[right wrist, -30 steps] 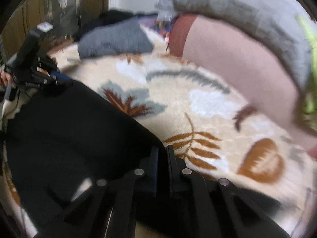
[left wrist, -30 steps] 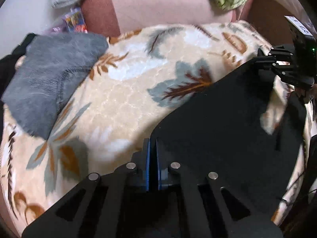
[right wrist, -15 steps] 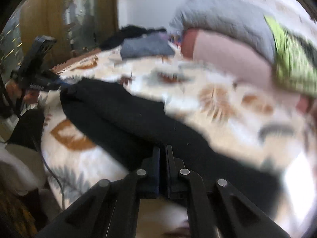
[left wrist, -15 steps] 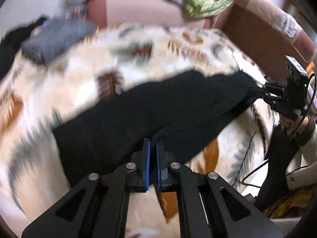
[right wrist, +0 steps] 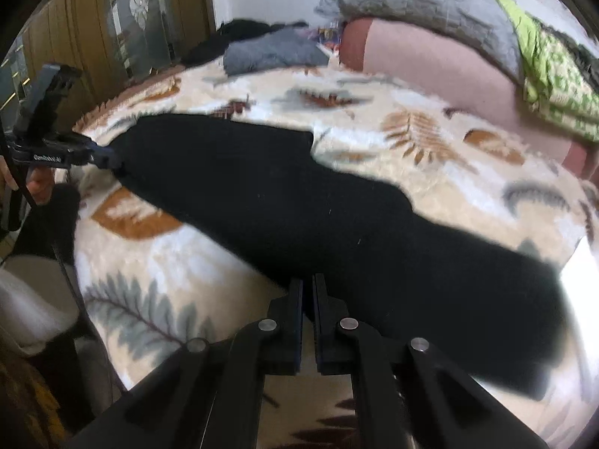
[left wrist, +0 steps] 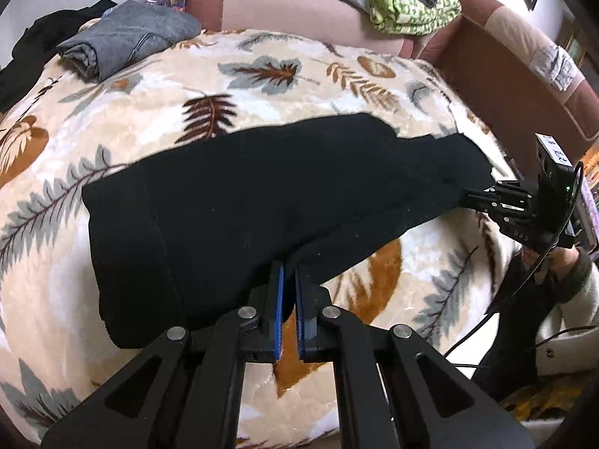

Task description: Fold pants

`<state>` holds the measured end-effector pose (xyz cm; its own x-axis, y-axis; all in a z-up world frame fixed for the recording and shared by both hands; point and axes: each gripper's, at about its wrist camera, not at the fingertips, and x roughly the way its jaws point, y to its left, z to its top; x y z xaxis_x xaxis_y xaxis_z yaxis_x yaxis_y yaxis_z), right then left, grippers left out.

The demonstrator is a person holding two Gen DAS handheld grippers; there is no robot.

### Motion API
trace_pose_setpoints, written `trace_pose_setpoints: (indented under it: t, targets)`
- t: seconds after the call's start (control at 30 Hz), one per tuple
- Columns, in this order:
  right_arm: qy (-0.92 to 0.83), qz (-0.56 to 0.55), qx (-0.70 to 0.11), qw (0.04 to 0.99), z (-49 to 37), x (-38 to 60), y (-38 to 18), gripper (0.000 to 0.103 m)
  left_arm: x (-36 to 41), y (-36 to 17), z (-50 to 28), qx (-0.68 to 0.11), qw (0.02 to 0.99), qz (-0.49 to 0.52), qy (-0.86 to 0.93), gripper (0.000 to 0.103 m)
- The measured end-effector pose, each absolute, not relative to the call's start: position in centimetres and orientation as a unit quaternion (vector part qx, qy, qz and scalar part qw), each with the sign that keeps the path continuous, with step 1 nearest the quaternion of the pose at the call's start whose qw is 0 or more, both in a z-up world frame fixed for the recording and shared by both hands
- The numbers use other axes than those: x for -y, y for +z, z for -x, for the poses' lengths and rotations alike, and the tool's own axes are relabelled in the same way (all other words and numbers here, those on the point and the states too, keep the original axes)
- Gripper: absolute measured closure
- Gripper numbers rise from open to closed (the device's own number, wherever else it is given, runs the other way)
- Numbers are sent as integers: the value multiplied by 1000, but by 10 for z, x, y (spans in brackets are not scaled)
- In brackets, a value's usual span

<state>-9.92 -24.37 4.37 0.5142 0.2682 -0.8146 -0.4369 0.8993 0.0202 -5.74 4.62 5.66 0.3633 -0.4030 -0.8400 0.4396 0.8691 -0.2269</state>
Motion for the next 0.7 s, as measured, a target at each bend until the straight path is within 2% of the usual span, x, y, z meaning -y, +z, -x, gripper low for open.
trace_pose_setpoints:
  t: [0.07,0.13,0.17,0.2,0.27,0.3,0.47,0.7]
  targets:
    - [203,86,-449,866,99,244,42,95,-47,51,54,-512,823,-12,-243,94]
    - [205,75,-451,865,100,248,48,82,-50,52,54,-522,819,-5,-238,91]
    - [209,67,-447,867,102,250,53,78,-52,56,56,-522,820,-4,-235,82]
    - [218,57,-438,870,106,252,60,73,-56,62,59,-519,823,-4,-231,67]
    - [238,41,-420,875,113,250,75,66,-64,75,64,-502,835,0,-227,46]
    - [249,38,-412,875,115,247,80,63,-68,81,66,-494,840,3,-224,43]
    - [301,38,-389,870,111,208,88,62,-88,95,57,-477,857,33,-191,43]
    - [286,36,-419,861,82,152,54,63,-72,69,41,-493,854,47,-161,43]
